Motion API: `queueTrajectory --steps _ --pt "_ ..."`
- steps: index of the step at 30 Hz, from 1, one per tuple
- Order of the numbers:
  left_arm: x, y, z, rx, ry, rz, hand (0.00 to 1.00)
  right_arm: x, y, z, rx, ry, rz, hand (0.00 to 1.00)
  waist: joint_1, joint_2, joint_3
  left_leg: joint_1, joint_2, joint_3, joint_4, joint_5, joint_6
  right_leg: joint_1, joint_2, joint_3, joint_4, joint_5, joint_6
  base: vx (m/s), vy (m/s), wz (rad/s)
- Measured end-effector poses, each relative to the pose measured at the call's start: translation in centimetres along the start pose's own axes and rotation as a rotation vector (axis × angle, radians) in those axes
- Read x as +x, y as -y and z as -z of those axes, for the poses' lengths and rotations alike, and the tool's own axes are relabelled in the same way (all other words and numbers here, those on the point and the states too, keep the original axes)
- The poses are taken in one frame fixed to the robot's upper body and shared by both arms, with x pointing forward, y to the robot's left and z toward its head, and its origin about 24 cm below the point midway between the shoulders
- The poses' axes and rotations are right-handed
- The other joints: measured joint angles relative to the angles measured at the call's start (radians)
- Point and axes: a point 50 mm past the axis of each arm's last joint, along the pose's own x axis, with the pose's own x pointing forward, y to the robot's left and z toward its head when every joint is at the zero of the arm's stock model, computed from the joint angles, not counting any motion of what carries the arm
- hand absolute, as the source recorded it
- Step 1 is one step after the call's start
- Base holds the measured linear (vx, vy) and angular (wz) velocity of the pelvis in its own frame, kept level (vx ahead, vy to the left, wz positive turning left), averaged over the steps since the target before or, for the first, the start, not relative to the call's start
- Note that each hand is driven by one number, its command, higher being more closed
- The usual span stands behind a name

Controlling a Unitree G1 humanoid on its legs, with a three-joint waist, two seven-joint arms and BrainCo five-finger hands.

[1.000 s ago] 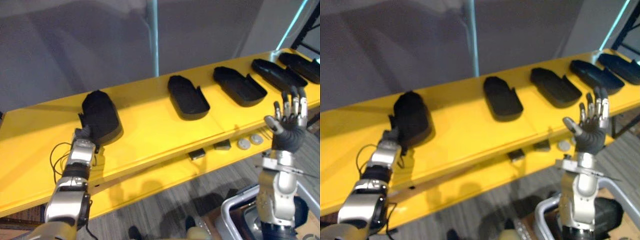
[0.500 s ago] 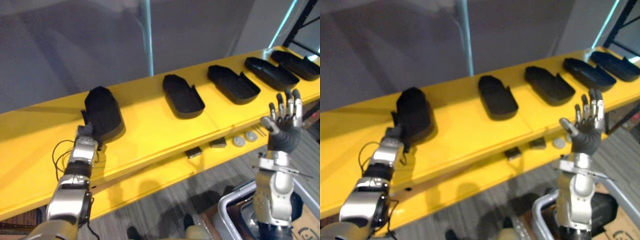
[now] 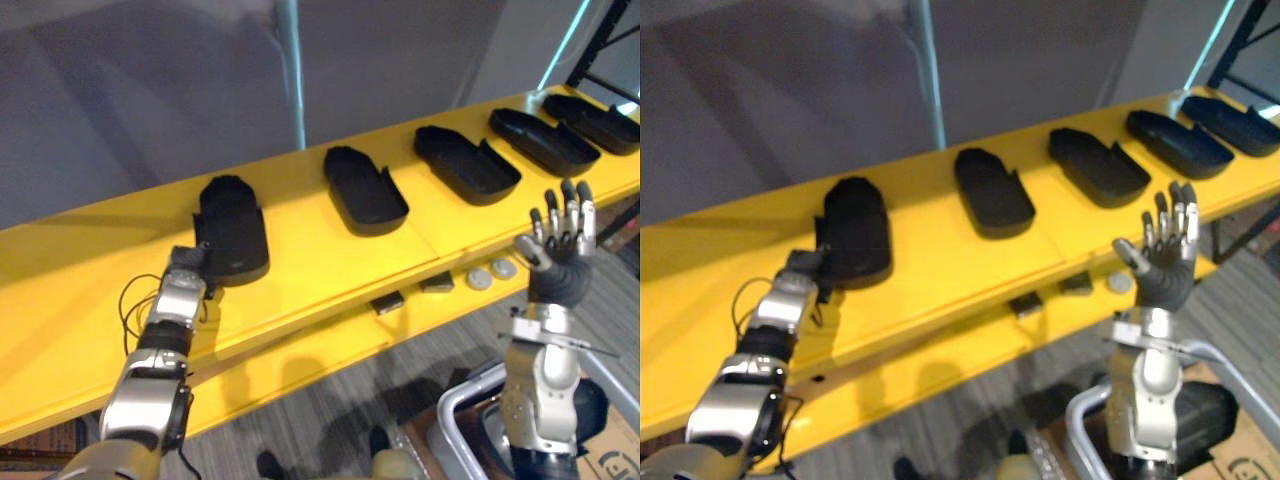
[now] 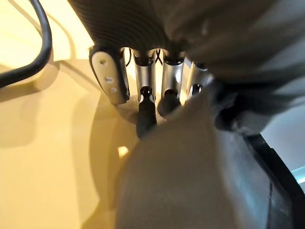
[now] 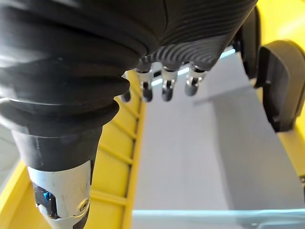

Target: Walk over and take plastic housings, then place them on the shelf

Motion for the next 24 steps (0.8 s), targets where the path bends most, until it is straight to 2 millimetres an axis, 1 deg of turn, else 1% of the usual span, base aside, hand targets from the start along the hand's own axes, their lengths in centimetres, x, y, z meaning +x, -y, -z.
queueTrajectory --steps 6,8,14,16,18,21,23,24 --pt "0.0 -0.1 0.1 -0.02 -0.008 -0.023 0.0 0.0 -0.1 -0.3 0.003 0.013 -0.005 0.0 -0.008 0.004 0.003 0.0 0.0 0.003 0.0 0.0 0.0 -0.001 0.0 0.002 -0.002 0.001 -0.001 0.0 0.0 0.0" --pt "0.0 0.0 0.1 -0.054 -0.014 -0.023 0.0 0.1 -0.3 -0.6 0.005 0.026 -0.011 0.0 -0.009 0.006 0.004 0.0 0.0 0.003 0.0 0.0 0.0 -0.001 0.0 0.002 -0.002 0.002 -0.001 0.0 0.0 0.0" --pt "-0.2 0.4 -0.5 -0.219 0.019 -0.009 0.0 0.1 -0.3 -0.6 0.005 0.026 -0.012 0.0 -0.008 0.006 0.004 0.0 0.0 0.002 0.0 0.0 0.0 0.0 0.0 0.002 -0.002 0.002 0.0 0.0 0.005 0.0" --pt "-0.3 0.5 -0.8 -0.254 0.049 -0.01 0.0 -0.1 -0.3 -0.6 0.013 0.028 -0.006 0.0 -0.006 0.008 0.005 0.0 -0.005 0.002 0.0 0.0 0.0 0.0 0.002 -0.002 -0.002 0.003 0.001 0.0 0.016 0.0" --pt "-0.7 0.5 -1.4 -0.271 0.091 -0.024 0.0 -0.6 -0.3 -0.4 0.019 0.019 0.01 0.0 0.0 0.017 0.011 -0.001 -0.003 -0.002 0.0 0.001 0.0 0.001 0.004 -0.006 -0.002 0.002 0.002 0.0 -0.005 0.02" --pt "-1.1 -0.6 -2.3 -0.32 0.159 -0.065 0.0 -0.9 -0.2 -0.2 0.02 0.005 0.018 0.0 0.002 0.031 0.019 -0.001 -0.002 -0.007 0.0 0.001 -0.001 0.004 0.004 -0.013 -0.002 0.0 0.005 0.0 -0.006 0.04" --pt "-1.2 -1.8 -3.0 -0.34 0.203 -0.1 0.0 -1.2 0.0 -0.1 0.015 -0.008 0.027 0.0 0.004 0.035 0.02 -0.001 0.0 -0.014 0.0 0.002 -0.002 0.012 0.005 -0.027 -0.003 -0.007 0.01 0.01 -0.016 0.14" --pt "-1.3 -2.7 -3.6 -0.346 0.245 -0.122 0.0 -1.5 0.1 -0.1 0.011 -0.015 0.039 0.0 0.01 0.035 0.02 -0.001 0.0 -0.023 0.0 0.002 -0.002 0.015 0.006 -0.03 -0.003 -0.01 0.012 0.02 -0.017 0.14"
